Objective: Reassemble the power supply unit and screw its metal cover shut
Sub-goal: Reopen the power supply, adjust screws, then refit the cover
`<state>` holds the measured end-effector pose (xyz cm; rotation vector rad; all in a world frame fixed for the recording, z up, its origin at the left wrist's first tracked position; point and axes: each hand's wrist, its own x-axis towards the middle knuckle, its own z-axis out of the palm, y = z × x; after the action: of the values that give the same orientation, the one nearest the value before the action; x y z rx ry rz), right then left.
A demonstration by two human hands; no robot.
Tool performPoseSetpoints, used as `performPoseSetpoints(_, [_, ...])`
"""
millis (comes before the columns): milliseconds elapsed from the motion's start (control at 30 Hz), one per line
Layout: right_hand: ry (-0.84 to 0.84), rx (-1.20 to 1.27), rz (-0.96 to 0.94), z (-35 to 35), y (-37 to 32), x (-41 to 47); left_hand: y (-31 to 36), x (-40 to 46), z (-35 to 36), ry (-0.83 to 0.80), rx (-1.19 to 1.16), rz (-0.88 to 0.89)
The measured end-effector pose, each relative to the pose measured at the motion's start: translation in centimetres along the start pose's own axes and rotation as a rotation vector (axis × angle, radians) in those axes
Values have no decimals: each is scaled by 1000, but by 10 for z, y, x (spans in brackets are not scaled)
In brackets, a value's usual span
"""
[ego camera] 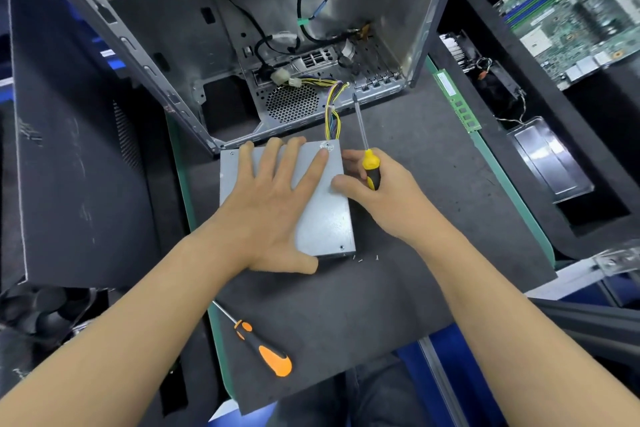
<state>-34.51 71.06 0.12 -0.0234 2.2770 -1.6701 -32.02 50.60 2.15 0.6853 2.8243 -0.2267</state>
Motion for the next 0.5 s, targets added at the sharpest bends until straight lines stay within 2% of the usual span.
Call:
performPoseSetpoints(100, [95,-118,37,-24,13,-20,2,0,-1,-4,5,-14])
performPoseSetpoints(300, [-88,-352,114,-31,47,-69,5,-1,0,19,-35,-55])
performPoseSetpoints(500, [-9,-554,-16,-18,57,-75,7,-3,1,23,-47,-60])
